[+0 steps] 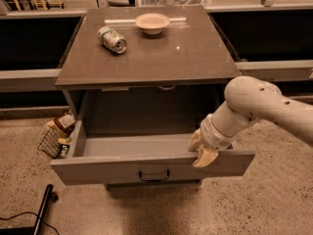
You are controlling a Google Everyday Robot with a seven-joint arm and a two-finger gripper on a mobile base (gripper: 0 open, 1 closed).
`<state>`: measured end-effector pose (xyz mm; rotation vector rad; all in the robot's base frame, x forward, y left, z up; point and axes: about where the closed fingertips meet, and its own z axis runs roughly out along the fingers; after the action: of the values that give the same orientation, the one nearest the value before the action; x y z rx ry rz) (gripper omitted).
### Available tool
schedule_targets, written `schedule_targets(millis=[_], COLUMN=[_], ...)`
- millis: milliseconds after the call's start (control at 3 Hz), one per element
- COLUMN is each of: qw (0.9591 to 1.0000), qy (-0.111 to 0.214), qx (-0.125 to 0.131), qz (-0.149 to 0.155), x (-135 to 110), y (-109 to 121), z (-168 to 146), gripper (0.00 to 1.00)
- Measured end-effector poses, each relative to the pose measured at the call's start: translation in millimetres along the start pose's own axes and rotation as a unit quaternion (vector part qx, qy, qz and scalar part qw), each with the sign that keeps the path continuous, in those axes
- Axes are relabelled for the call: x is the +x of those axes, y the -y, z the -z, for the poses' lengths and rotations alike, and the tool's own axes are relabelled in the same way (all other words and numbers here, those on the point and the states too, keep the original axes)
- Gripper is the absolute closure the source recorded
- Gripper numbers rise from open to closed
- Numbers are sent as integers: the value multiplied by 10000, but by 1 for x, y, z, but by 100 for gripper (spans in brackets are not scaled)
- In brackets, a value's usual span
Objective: Open top drawer
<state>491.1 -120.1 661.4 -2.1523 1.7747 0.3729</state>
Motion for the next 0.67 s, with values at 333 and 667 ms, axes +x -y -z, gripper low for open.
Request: schedule_targets(millis=[333, 667], qw=[10000, 10000], qy=[0, 0], qx=[0, 0], qz=[0, 1], x=[0, 0], y=[0, 0], z=[0, 0], gripper=[58, 35])
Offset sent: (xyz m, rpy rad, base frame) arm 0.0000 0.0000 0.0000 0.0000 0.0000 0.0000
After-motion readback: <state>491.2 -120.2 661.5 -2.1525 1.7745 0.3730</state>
